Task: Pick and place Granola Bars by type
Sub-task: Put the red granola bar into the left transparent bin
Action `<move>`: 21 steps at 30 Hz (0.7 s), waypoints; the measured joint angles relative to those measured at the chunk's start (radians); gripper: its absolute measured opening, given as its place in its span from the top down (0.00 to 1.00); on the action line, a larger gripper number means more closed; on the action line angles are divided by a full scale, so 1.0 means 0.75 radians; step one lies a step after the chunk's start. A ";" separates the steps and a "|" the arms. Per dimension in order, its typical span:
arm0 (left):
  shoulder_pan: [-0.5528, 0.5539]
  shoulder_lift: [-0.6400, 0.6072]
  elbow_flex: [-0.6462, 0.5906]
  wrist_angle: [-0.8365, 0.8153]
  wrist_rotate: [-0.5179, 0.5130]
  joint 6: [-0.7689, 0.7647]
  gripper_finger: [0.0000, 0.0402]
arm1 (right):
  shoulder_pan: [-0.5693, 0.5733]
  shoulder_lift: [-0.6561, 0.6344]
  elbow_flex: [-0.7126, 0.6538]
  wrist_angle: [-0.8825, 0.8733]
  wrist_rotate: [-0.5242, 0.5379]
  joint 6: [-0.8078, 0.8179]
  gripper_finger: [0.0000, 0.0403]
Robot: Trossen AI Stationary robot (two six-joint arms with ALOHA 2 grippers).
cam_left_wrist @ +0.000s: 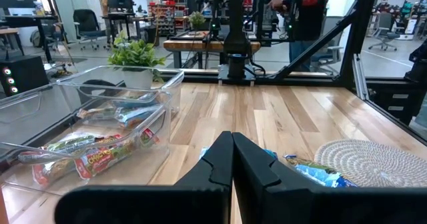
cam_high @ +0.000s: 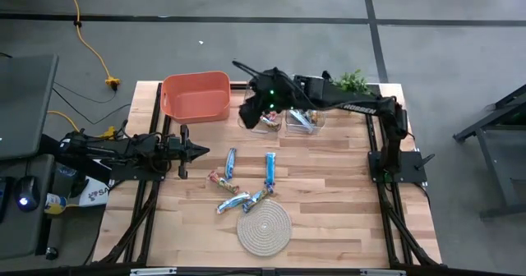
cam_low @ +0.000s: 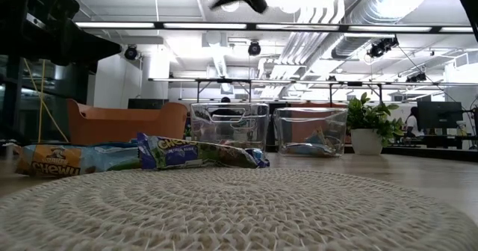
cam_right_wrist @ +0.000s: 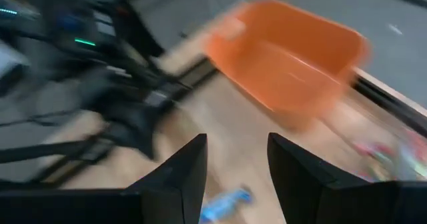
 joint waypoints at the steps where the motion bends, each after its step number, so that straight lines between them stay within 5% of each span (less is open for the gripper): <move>1: 0.000 0.000 0.000 0.000 0.000 0.000 1.00 | 0.021 0.000 0.000 0.052 -0.003 -0.016 0.65; 9: 0.000 0.000 0.000 0.000 0.000 0.000 1.00 | 0.207 0.000 0.000 0.270 0.160 -0.206 0.65; 21: 0.000 0.000 0.000 0.000 0.000 0.000 1.00 | 0.417 0.001 -0.001 0.352 0.354 -0.211 0.65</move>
